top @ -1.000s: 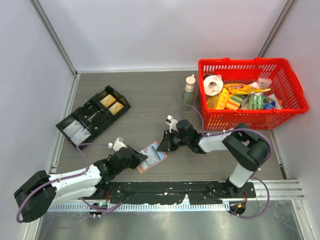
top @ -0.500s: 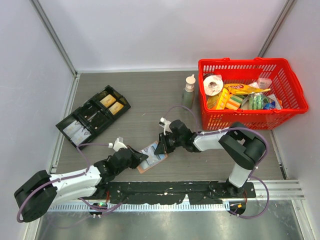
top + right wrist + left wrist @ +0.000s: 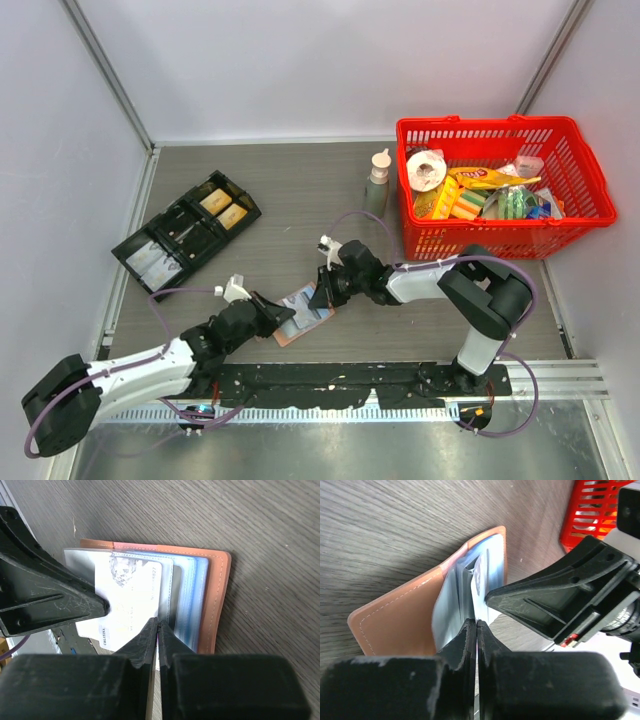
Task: Take the credit cards out of the card holder
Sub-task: Remove the credit card from the card holder.
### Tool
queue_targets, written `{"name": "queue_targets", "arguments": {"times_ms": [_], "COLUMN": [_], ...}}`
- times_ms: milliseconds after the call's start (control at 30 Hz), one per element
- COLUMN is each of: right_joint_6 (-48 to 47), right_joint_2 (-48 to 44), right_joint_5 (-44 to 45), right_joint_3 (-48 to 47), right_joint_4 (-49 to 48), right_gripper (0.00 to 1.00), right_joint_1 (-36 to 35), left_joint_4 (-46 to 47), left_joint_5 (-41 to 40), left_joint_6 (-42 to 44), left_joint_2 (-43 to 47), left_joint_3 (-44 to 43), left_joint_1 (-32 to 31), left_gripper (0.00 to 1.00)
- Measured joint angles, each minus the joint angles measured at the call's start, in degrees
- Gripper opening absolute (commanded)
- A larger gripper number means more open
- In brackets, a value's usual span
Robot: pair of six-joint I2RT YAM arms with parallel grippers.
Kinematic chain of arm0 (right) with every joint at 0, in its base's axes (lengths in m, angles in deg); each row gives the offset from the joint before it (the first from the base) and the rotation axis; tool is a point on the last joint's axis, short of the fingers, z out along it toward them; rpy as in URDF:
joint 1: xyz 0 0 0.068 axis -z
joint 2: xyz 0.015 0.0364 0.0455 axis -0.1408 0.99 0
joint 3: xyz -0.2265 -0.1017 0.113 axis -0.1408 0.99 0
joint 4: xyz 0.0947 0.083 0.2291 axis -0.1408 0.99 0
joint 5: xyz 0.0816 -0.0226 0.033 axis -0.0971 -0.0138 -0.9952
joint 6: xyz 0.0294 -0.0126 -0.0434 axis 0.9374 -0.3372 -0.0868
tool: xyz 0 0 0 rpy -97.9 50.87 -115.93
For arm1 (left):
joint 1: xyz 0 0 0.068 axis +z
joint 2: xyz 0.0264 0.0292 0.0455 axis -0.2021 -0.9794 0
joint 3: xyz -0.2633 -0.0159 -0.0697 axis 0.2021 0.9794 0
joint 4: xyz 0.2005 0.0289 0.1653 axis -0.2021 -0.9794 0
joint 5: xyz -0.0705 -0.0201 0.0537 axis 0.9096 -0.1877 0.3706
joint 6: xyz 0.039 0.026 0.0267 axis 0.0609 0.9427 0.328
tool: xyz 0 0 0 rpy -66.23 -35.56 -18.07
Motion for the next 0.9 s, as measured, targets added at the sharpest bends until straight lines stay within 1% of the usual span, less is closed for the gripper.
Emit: {"name": "queue_targets", "arguments": {"times_ms": [333,700,900], "right_joint_6": [0.15,0.17,0.15], "right_joint_2": [0.00,0.24,0.20], "right_joint_5": [0.02,0.48,0.46], "right_joint_3": [0.00,0.00,0.00], "right_joint_4": [-0.17,-0.24,-0.07], "right_gripper": [0.09,0.09,0.09], "right_joint_1": [0.00,0.11,0.50], "left_joint_4": [-2.27,-16.68,-20.04], "left_joint_5": [-0.31,-1.60,-2.34], "left_joint_6": [0.79,0.57,1.62], "left_joint_2": [5.84,15.15,21.64], "left_joint_3": [0.31,0.17,-0.28], "left_joint_1": [0.00,0.00,0.00], "left_gripper": [0.00,0.00,0.00]}}
